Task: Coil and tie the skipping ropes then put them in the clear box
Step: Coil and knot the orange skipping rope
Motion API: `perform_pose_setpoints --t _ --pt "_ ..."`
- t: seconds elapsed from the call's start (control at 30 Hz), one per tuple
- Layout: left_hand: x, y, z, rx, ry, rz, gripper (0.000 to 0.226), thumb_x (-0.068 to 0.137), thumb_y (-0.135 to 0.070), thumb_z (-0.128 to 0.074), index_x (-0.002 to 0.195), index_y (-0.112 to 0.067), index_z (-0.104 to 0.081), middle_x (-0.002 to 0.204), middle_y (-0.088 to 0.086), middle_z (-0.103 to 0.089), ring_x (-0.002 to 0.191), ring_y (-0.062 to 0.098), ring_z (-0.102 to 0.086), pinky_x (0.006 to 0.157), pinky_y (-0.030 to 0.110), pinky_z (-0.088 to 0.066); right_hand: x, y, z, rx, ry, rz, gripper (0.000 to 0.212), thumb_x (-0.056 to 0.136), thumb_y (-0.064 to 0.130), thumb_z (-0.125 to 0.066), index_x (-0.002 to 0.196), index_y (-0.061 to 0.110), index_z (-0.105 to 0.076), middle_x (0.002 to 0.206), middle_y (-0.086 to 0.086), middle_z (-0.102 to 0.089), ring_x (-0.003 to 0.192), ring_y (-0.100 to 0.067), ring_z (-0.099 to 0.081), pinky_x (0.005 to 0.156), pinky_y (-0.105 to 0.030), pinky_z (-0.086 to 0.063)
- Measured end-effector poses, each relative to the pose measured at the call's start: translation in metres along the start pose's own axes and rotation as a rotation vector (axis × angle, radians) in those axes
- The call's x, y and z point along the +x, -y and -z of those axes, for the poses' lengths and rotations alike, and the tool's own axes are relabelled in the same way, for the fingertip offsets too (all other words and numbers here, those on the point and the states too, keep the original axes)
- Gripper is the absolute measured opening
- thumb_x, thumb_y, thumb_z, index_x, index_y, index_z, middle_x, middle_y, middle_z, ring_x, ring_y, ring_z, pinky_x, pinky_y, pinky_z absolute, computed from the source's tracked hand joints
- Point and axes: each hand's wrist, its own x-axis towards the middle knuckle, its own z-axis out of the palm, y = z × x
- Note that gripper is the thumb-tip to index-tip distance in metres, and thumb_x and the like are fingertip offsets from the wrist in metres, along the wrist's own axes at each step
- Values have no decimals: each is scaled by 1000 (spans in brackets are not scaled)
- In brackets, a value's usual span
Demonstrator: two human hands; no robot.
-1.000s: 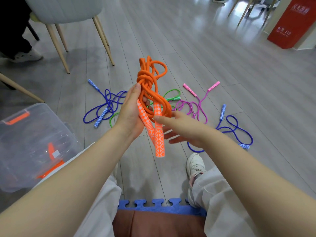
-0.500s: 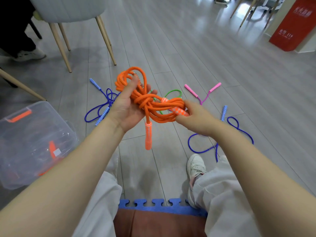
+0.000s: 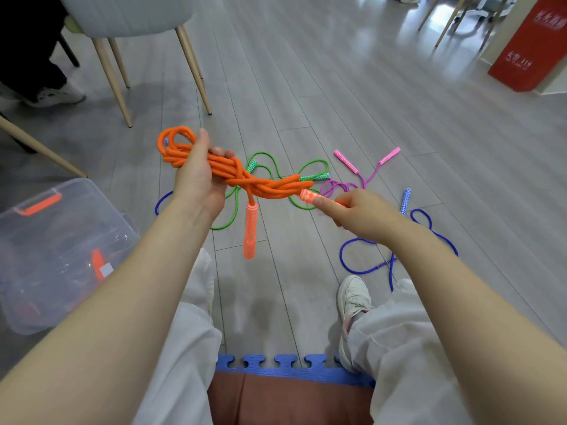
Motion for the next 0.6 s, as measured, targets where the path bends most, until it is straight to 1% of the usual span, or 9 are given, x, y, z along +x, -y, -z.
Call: perform_pose_setpoints --t 0.1,0.13,0.23,0.27,0.37,0.47,0.6 --pt "1 -2 2 -53 -85 -28 39 97 -39 -54 65 -17 -49 49 -7 -51 50 9 -58 56 24 -53 3 -7 -2 -30 -7 -22 87 65 95 -29 67 12 -53 58 -5 -45 52 -19 -39 59 -32 -36" --pt "3 -2 4 -56 -107 -28 38 97 -39 -54 66 -17 -49 49 -7 -52 50 9 -58 56 24 -53 4 -9 -2 -35 -5 -28 85 64 95 -29 67 14 -52 58 -5 -44 53 -19 -39 59 -33 -36" --pt "6 -3 9 -62 -167 -13 40 96 -41 -55 65 -17 -49 55 -5 -52 56 11 -58 64 28 -55 5 -9 -2 -66 2 -43 90 54 100 -22 65 15 -48 56 -4 -41 53 -20 -38 59 -32 -35" --pt "7 -3 10 -68 -185 -18 40 96 -41 -55 65 -17 -49 58 -3 -52 56 11 -58 67 29 -55 5 -9 -3 -81 -4 -44 89 54 101 -21 64 16 -44 54 -3 -39 53 -20 -37 59 -32 -34" --pt "6 -4 13 -65 -218 -42 42 95 -42 -56 63 -16 -48 57 -3 -51 57 11 -58 72 30 -57 6 -10 0 -155 -46 -59 82 63 96 -19 64 15 -35 53 -1 -33 53 -21 -36 56 -32 -31" --pt "2 1 15 -33 -227 -25 42 95 -41 -56 62 -17 -48 58 -4 -51 56 10 -59 64 26 -57 5 -16 1 -181 -29 -84 75 72 90 -25 65 16 -32 53 0 -29 54 -21 -33 56 -31 -27" --pt "-1 3 16 -80 -240 -14 38 95 -39 -56 66 -17 -49 54 -6 -52 53 9 -57 63 27 -57 3 -21 4 -198 -44 -106 74 78 88 -28 60 17 -31 51 1 -31 51 -20 -33 55 -31 -28"
